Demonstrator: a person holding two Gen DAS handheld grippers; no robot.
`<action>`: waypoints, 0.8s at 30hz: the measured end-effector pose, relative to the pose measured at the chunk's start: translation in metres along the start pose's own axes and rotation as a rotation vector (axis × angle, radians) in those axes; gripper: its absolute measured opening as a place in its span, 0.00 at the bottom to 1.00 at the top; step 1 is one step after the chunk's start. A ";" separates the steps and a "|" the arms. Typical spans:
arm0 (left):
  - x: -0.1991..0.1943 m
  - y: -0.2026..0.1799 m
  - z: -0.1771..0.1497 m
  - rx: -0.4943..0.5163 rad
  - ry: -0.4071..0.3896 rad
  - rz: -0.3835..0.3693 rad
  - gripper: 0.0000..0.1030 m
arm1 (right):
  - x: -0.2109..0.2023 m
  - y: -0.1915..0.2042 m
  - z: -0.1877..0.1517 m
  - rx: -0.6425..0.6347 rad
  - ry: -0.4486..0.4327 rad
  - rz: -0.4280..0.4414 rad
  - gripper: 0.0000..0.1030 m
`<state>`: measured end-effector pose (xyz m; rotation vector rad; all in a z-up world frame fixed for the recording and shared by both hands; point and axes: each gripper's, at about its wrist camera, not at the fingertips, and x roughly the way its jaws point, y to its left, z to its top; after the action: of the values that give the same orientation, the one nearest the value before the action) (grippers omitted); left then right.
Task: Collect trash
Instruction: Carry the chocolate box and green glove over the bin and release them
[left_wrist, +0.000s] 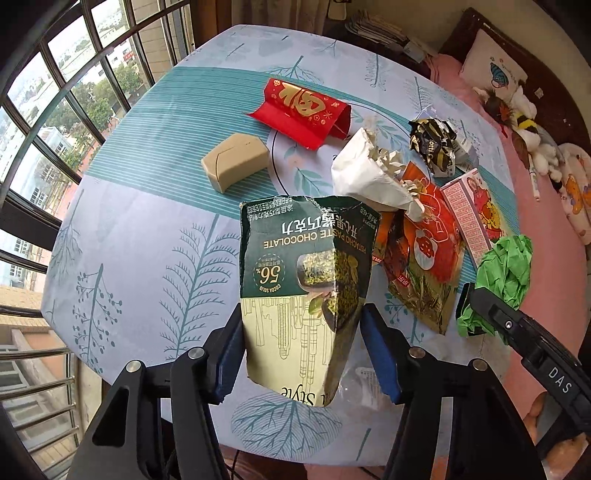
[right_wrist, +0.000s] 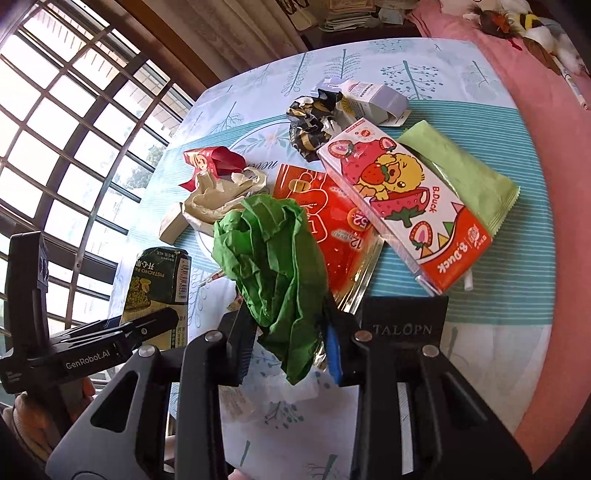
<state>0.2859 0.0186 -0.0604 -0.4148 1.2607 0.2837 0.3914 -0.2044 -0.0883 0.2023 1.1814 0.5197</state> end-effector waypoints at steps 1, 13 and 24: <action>-0.007 0.001 -0.001 0.016 -0.011 -0.002 0.59 | -0.003 0.004 -0.005 0.001 -0.005 0.004 0.28; -0.132 0.057 -0.079 0.350 -0.172 -0.038 0.59 | -0.061 0.069 -0.101 0.039 -0.076 -0.032 0.28; -0.165 0.101 -0.162 0.582 -0.202 -0.154 0.59 | -0.081 0.142 -0.214 0.132 -0.128 -0.131 0.28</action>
<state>0.0567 0.0385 0.0433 0.0193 1.0475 -0.1719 0.1326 -0.1458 -0.0433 0.2658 1.0961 0.3097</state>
